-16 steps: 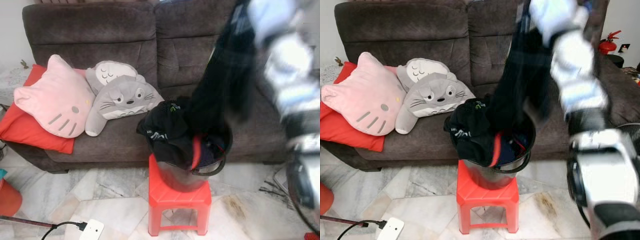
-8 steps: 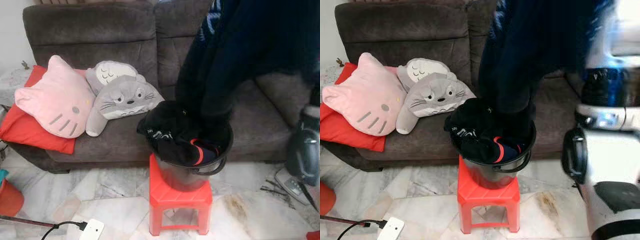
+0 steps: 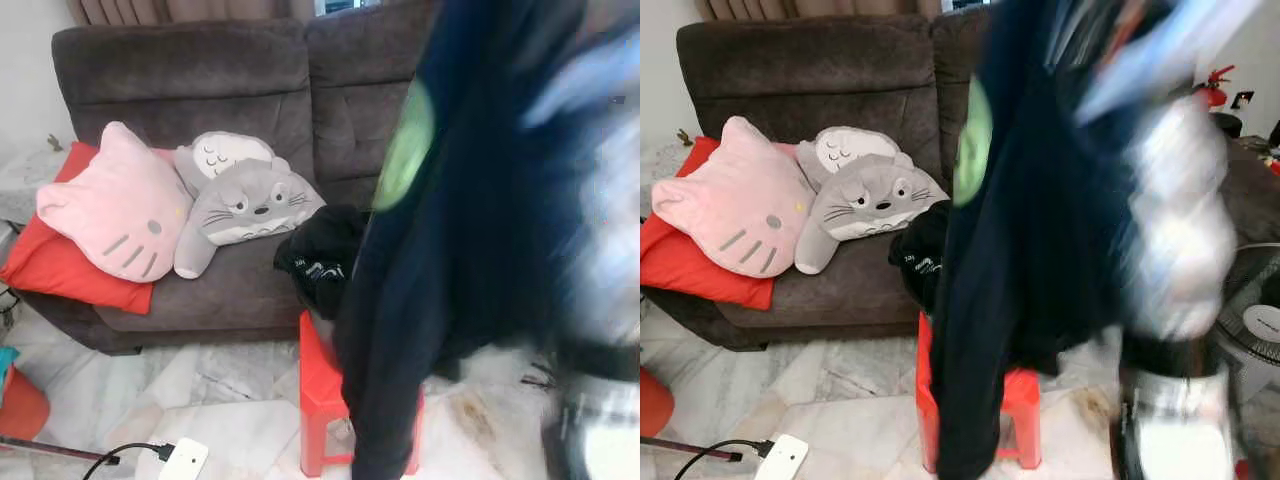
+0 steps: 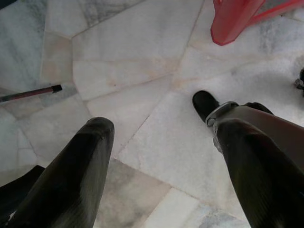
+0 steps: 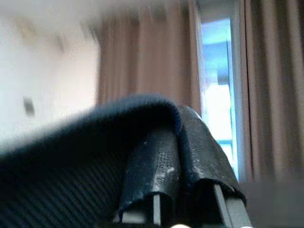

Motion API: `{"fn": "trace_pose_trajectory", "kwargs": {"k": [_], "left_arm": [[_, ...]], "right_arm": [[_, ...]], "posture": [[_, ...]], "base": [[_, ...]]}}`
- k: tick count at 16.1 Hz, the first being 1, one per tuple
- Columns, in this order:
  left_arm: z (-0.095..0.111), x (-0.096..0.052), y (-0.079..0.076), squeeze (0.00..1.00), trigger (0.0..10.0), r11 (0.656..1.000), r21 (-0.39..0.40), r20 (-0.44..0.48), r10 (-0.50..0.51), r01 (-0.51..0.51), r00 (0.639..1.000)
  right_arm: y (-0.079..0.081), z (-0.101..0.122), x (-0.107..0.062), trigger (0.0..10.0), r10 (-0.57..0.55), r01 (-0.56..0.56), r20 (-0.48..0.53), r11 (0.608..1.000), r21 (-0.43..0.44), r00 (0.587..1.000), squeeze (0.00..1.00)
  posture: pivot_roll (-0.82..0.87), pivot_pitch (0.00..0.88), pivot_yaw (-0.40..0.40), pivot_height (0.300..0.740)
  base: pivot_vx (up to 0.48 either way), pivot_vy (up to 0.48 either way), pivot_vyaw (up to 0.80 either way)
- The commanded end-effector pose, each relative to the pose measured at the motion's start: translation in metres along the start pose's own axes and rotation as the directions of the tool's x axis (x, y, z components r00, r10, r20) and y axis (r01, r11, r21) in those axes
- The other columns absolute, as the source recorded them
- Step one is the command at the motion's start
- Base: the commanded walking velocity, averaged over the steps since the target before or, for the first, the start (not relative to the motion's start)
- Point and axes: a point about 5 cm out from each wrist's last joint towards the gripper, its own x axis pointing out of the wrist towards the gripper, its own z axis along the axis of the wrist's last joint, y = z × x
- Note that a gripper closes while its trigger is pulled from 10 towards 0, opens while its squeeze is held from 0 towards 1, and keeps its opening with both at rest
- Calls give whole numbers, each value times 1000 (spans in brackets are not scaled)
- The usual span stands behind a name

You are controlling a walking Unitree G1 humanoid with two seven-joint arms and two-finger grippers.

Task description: Hang hanger

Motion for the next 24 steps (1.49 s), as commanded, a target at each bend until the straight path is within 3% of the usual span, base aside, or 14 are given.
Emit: {"fn": "trace_pose_trajectory", "kwargs": {"k": [1,2,3,5,6,8,9,14,16,17,19,21,22,24], "left_arm": [[-4,-1,4,0,10000,1000,1,-14,6,-6,1000],[-4,-2,5,0,10000,1000,2,-15,6,-6,1000],[-5,-2,5,0,10000,1000,4,-17,3,-2,1000],[-5,-2,5,0,10000,1000,4,-19,1,-1,1000],[-5,-2,5,0,10000,1000,4,-20,0,0,1000],[-7,-2,6,0,10000,1000,6,-22,0,0,1000],[-7,-2,6,0,10000,1000,7,-22,1,-1,1000],[-7,-3,5,0,10000,1000,-5,-7,-3,3,1000],[-6,-2,5,0,10000,1000,-11,-3,-6,6,1000],[-6,-2,4,0,10000,1000,0,-9,-9,9,1000],[-6,-2,3,0,10000,1000,8,-16,-14,14,1000],[-7,-2,3,0,10000,1000,13,-22,-19,19,1000],[-7,-2,3,0,10000,1000,15,-23,-20,21,1000],[-6,-2,3,0,10000,1000,16,-23,-19,20,1000]], "right_arm": [[-1,-15,-5,10000,-31,30,-72,999,-22,997,0],[-11,-46,-25,10000,-120,118,-207,993,-23,971,0],[-25,-84,-52,10000,-242,233,-352,970,-69,904,0],[-39,-149,-115,10000,-380,315,-584,924,-215,717,0],[-39,-159,-126,10000,-392,317,-614,919,-233,685,0],[-31,-210,-192,10000,-443,379,-764,882,-279,469,0],[-22,-222,-209,10000,-435,395,-796,878,-271,421,0],[-5,-235,-223,10000,-420,418,-789,879,-230,449,0],[-3,-239,-230,10000,-414,407,-799,883,-235,436,0],[0,-242,-238,10000,-408,399,-818,884,-242,406,0],[13,-253,-270,10000,-346,301,-903,916,-266,255,0],[8,-254,-295,10000,-340,310,-935,904,-294,106,0],[-1,-252,-289,10000,-368,490,-921,831,-263,130,0],[-2,-252,-288,10000,-370,402,-920,868,-292,131,0]], "posture": [[-342,0,103,740],[-342,0,103,740],[-342,0,103,740],[-333,0,101,740],[-333,0,101,740],[-323,0,102,740],[-323,0,102,740],[-314,0,98,740],[-313,0,96,740],[-309,0,93,740],[-308,0,92,740],[-307,0,92,740],[-300,0,94,740],[-312,0,96,740]], "base": [[0,0,0],[0,0,0],[0,0,0],[0,0,0],[0,0,0],[0,0,0],[0,0,0],[0,0,0],[0,0,0],[0,0,0],[0,0,0],[0,0,0],[0,0,0],[0,0,0]]}}
